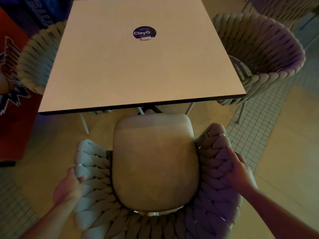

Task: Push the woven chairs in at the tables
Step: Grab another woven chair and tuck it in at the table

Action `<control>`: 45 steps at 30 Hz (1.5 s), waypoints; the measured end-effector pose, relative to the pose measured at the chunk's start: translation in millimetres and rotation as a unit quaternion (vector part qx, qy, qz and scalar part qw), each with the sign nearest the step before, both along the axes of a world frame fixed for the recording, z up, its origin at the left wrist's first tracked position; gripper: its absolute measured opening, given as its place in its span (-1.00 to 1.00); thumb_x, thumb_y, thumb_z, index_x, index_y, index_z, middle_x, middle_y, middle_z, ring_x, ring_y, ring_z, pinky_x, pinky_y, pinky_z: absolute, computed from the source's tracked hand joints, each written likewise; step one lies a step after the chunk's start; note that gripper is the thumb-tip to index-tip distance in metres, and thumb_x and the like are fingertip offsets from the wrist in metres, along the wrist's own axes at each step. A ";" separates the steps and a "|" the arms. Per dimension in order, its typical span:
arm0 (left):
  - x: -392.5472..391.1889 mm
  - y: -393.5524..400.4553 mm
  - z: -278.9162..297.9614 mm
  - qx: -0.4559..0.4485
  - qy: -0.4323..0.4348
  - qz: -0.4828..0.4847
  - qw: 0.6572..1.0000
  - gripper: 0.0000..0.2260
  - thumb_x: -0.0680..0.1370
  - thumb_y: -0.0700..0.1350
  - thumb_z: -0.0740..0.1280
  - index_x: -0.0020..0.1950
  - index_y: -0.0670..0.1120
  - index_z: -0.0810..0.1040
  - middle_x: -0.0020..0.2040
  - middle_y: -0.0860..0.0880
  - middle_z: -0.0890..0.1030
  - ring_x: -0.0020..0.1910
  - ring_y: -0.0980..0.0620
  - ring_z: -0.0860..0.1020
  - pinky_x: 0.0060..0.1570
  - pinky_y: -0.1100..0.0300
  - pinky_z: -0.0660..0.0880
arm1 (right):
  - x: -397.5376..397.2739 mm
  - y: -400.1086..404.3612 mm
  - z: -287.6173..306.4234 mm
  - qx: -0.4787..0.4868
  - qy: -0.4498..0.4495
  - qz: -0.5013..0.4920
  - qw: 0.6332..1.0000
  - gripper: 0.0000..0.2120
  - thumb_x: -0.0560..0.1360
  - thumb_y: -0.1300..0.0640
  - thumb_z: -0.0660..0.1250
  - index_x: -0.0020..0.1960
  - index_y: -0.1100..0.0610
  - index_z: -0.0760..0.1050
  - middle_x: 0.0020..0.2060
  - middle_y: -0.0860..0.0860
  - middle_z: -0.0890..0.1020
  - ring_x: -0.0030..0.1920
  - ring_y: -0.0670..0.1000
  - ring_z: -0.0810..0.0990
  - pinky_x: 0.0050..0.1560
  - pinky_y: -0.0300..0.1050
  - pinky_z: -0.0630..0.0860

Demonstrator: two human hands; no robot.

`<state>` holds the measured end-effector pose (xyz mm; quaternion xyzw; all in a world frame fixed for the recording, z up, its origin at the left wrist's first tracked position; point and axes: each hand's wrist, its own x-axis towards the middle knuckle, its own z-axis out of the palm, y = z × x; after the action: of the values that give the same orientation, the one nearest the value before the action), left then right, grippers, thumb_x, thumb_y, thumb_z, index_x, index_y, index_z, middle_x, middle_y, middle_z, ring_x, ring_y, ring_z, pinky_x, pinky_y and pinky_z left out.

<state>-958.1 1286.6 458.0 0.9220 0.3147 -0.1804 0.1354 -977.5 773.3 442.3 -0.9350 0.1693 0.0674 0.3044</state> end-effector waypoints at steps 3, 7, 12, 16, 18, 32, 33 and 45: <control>16.5 1.0 -0.1 -0.011 0.011 -0.008 1.000 -0.62 0.57 -0.01 0.27 0.34 -0.10 0.34 0.02 -0.32 0.62 -0.04 -0.33 0.59 -0.14 -0.06 0.50 | 10.9 4.5 2.4 -0.008 -0.001 -0.004 1.000 -0.15 0.29 0.37 0.32 0.48 -0.13 0.21 0.19 -0.11 0.45 -0.14 -0.06 0.48 -0.34 -0.34 0.30; 18.5 2.6 4.2 -0.001 0.015 -0.013 1.000 -0.64 0.57 -0.02 0.27 0.32 -0.11 0.35 -0.01 -0.33 0.62 -0.05 -0.33 0.59 -0.11 -0.08 0.51 | 8.8 5.5 -2.6 -0.008 0.009 0.001 1.000 -0.15 0.29 0.37 0.31 0.48 -0.12 0.21 0.23 -0.12 0.44 -0.05 -0.08 0.48 -0.27 -0.28 0.35; 17.7 5.0 5.6 -0.003 0.016 -0.020 1.000 -0.65 0.56 -0.03 0.27 0.30 -0.14 0.36 -0.03 -0.33 0.63 -0.04 -0.33 0.59 -0.12 -0.08 0.52 | 7.9 4.8 -5.3 0.006 0.020 -0.015 1.000 -0.12 0.28 0.38 0.30 0.48 -0.18 0.18 0.24 -0.15 0.42 0.01 -0.06 0.50 -0.17 -0.14 0.43; 15.1 2.6 5.2 -0.006 0.008 -0.016 1.000 -0.65 0.56 -0.03 0.28 0.30 -0.15 0.35 -0.06 -0.29 0.64 -0.08 -0.30 0.61 -0.20 -0.02 0.50 | 8.0 3.5 -3.7 0.020 0.024 -0.020 0.999 -0.11 0.27 0.38 0.30 0.46 -0.24 0.18 0.20 -0.18 0.42 -0.03 -0.04 0.52 -0.19 -0.13 0.43; 12.2 3.7 2.9 -0.003 0.004 -0.018 1.000 -0.64 0.56 -0.02 0.28 0.29 -0.15 0.36 -0.06 -0.30 0.64 -0.08 -0.30 0.61 -0.19 -0.03 0.50 | 7.0 3.8 -3.7 0.022 0.024 -0.021 0.999 -0.09 0.26 0.40 0.30 0.46 -0.22 0.18 0.18 -0.19 0.41 -0.03 -0.05 0.50 -0.18 -0.14 0.44; 1.8 7.0 -4.2 0.000 0.007 -0.021 1.000 -0.66 0.56 -0.02 0.28 0.26 -0.14 0.36 -0.13 -0.28 0.65 -0.14 -0.29 0.62 -0.27 0.00 0.49 | 2.6 2.2 -3.4 0.004 0.036 -0.015 0.999 -0.05 0.23 0.38 0.33 0.44 -0.29 0.15 0.15 -0.30 0.36 -0.07 -0.08 0.49 -0.20 -0.20 0.39; 1.0 7.2 -4.6 0.000 0.006 -0.021 1.000 -0.65 0.56 -0.03 0.28 0.27 -0.14 0.35 -0.13 -0.29 0.65 -0.14 -0.30 0.62 -0.26 -0.01 0.50 | 2.2 2.2 -4.0 0.005 0.037 -0.016 0.999 -0.04 0.23 0.39 0.33 0.44 -0.30 0.14 0.15 -0.30 0.36 -0.06 -0.08 0.49 -0.18 -0.17 0.40; -7.8 5.3 -6.1 -0.012 0.001 -0.012 1.000 -0.66 0.55 -0.03 0.29 0.26 -0.13 0.35 -0.11 -0.29 0.65 -0.13 -0.30 0.62 -0.23 -0.02 0.52 | -2.4 -0.8 -4.7 -0.008 0.043 -0.019 0.999 -0.05 0.24 0.39 0.30 0.43 -0.34 0.14 0.15 -0.27 0.39 -0.06 -0.04 0.51 -0.17 -0.11 0.44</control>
<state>-965.9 1291.9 451.9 0.9238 0.3013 -0.1872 0.1441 -979.9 772.4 437.6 -0.9302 0.2003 0.1001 0.2910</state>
